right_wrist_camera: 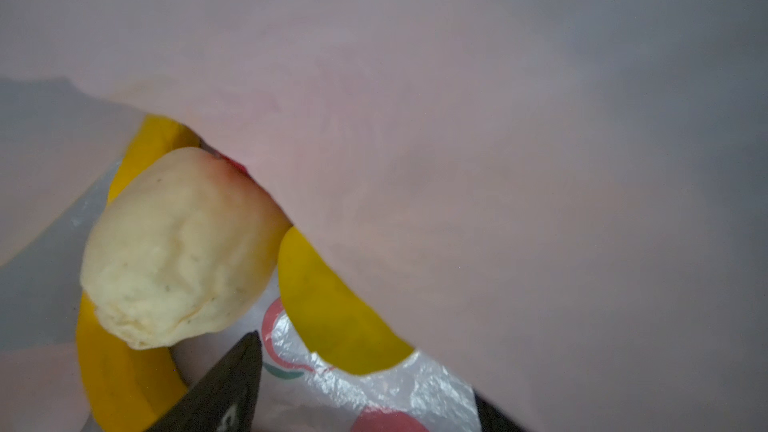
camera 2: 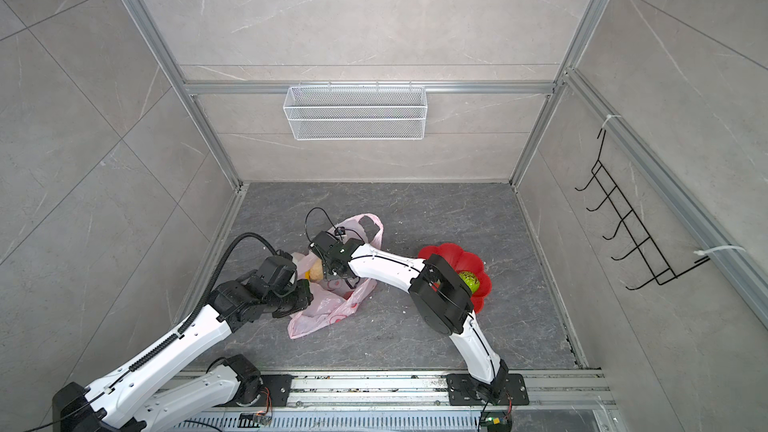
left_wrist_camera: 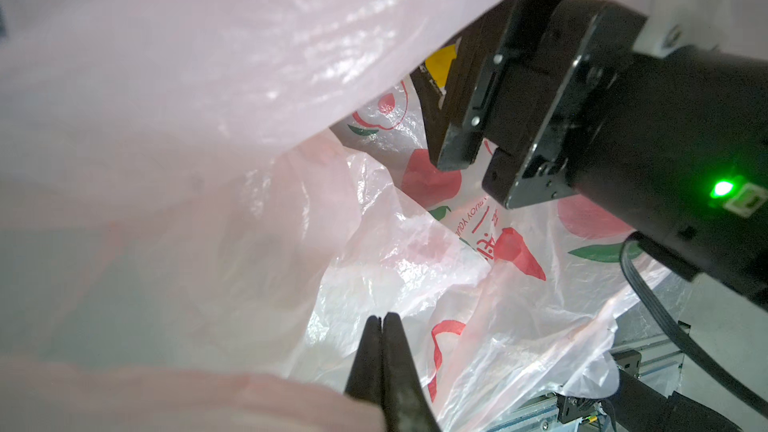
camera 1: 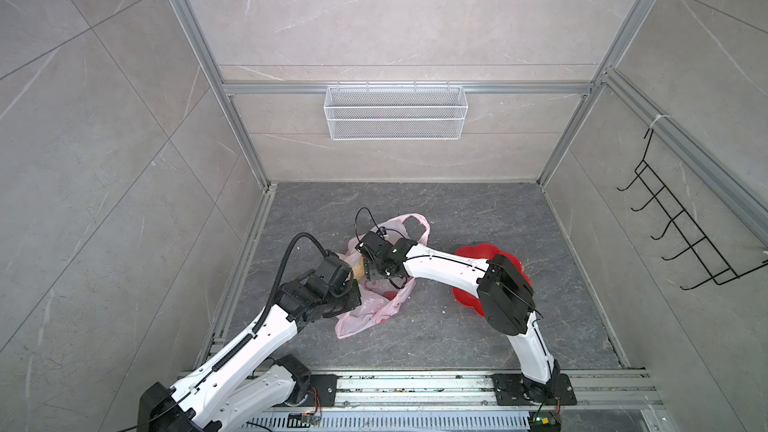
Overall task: Take the fake fruits out of the plastic bag
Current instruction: 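Reach the right gripper down past the pale bun to the yellow fruit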
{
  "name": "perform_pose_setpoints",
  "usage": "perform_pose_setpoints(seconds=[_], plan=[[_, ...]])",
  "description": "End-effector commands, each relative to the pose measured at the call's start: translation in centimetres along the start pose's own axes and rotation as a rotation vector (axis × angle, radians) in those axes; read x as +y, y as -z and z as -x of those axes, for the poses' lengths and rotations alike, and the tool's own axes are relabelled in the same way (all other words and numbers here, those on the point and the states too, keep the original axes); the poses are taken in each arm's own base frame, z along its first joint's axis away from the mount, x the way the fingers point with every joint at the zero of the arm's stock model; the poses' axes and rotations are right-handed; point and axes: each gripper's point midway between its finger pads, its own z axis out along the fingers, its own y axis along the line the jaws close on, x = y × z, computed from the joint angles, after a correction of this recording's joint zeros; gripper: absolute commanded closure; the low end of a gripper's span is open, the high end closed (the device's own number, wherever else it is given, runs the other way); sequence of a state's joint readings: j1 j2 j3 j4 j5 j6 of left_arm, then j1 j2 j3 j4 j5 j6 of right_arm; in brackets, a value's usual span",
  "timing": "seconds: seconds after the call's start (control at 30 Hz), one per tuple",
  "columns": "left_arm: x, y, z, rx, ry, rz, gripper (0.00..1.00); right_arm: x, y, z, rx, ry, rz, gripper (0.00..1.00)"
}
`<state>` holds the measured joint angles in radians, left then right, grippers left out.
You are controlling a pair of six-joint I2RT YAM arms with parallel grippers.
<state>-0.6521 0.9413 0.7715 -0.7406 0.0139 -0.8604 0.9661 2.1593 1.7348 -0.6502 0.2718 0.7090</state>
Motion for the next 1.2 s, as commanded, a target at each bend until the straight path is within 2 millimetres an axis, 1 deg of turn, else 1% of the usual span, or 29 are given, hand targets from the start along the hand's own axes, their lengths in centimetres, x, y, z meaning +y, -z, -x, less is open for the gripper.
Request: perform_pose_setpoints(seconds=[0.0, 0.47, 0.77, 0.97, 1.17], plan=[[0.0, 0.2, -0.6, 0.022, 0.005, -0.012, 1.00, -0.4, -1.4, 0.1, -0.005, -0.022, -0.032, 0.19], [0.0, -0.2, -1.0, 0.044, -0.002, -0.017, 1.00, 0.1, -2.6, 0.5, -0.009, -0.038, -0.019, 0.20], [-0.1, -0.4, -1.0, 0.052, -0.004, -0.015, 1.00, 0.1, -3.1, 1.3, -0.047, -0.055, -0.011, 0.21], [-0.2, -0.6, -1.0, 0.056, -0.002, -0.014, 1.00, -0.1, -3.4, 1.6, -0.066, -0.058, -0.014, 0.24], [-0.1, -0.6, -1.0, 0.058, 0.001, -0.008, 1.00, -0.3, -3.9, 1.4, -0.064, -0.061, -0.013, 0.31]])
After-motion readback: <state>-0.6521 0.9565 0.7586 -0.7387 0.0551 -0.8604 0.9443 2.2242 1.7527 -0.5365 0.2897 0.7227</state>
